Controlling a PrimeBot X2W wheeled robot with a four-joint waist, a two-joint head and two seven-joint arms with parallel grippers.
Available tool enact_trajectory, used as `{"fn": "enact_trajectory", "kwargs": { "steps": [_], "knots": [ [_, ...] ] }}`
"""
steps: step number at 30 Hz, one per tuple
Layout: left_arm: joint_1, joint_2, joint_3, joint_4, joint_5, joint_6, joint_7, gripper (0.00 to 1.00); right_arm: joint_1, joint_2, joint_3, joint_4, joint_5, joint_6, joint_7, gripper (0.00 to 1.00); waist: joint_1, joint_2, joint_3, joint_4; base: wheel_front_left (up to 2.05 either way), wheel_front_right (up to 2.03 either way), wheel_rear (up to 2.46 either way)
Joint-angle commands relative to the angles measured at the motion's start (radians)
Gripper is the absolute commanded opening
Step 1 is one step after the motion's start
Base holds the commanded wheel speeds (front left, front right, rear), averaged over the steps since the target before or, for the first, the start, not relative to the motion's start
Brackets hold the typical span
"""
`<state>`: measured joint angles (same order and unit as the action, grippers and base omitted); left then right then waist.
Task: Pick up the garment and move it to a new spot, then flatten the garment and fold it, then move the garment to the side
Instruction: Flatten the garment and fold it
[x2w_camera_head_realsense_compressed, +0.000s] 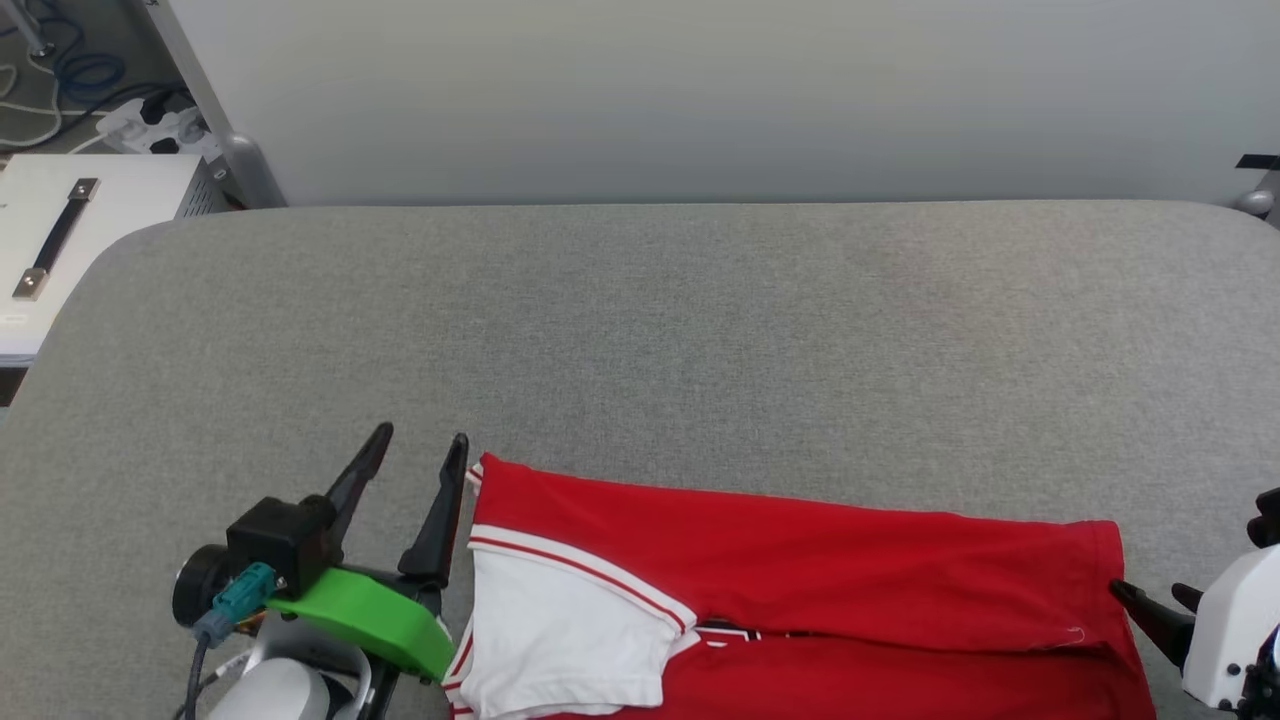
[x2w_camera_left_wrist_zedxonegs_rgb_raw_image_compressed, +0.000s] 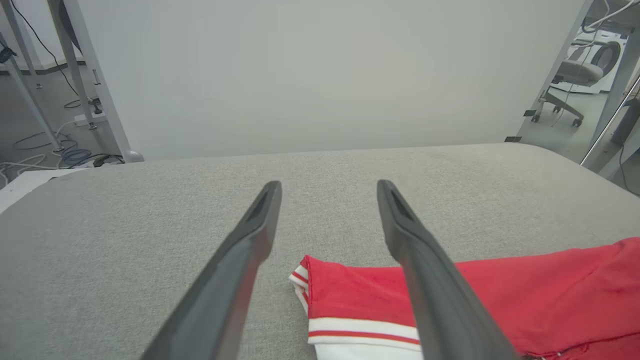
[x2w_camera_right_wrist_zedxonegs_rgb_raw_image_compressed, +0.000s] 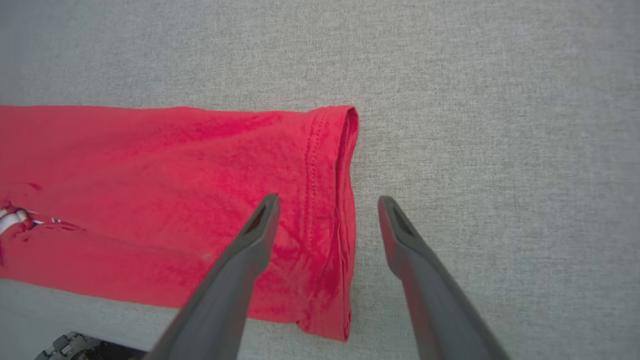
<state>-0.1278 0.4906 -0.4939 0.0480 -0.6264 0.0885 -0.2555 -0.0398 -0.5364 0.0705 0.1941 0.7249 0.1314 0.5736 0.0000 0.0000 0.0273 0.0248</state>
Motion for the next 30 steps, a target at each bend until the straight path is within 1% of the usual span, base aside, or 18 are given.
{"fn": "enact_trajectory", "kwargs": {
  "steps": [1,4,9,13,17,23,29,30],
  "knots": [
    [-0.014,-0.026,0.029,-0.013,0.052,0.005,-0.005,1.00,0.012,0.031,-0.028,0.005,-0.026,-0.001,0.019,1.00,0.0000,0.0000,0.015,0.011,0.00,0.00,0.00],
    [0.008,-0.069,0.085,-0.024,0.132,-0.018,-0.006,1.00,0.009,0.088,-0.094,0.021,-0.088,-0.001,0.065,1.00,0.0000,0.0000,0.032,0.019,0.00,0.00,0.00],
    [0.048,-0.135,0.158,0.008,0.214,-0.084,-0.006,1.00,-0.001,0.182,-0.185,0.041,-0.188,-0.001,0.112,1.00,0.0000,0.0000,0.057,0.036,0.00,0.00,0.00],
    [0.062,-0.182,0.206,0.035,0.255,-0.138,-0.006,1.00,-0.004,0.228,-0.234,0.056,-0.241,-0.001,0.132,1.00,0.0000,0.0000,0.072,0.047,0.00,0.00,0.00],
    [0.064,-0.219,0.241,0.054,0.291,-0.173,-0.006,1.00,0.000,0.261,-0.270,0.077,-0.270,-0.001,0.144,1.00,0.0000,0.0000,0.086,0.059,0.00,0.00,0.00],
    [0.053,-0.257,0.282,0.070,0.325,-0.203,-0.006,1.00,0.011,0.304,-0.277,0.108,-0.292,-0.001,0.180,1.00,0.0000,0.0000,0.112,0.067,0.00,0.00,0.00],
    [0.030,-0.269,0.301,0.089,0.340,-0.216,-0.006,1.00,0.012,0.342,-0.236,0.100,-0.240,-0.001,0.194,1.00,0.0000,0.0000,0.124,0.068,0.00,0.00,0.00],
    [0.024,-0.270,0.303,0.094,0.341,-0.217,-0.006,1.00,0.014,0.343,-0.229,0.099,-0.233,-0.001,0.194,0.96,0.0000,0.0000,0.123,0.067,0.00,0.00,0.00]
  ]
}}
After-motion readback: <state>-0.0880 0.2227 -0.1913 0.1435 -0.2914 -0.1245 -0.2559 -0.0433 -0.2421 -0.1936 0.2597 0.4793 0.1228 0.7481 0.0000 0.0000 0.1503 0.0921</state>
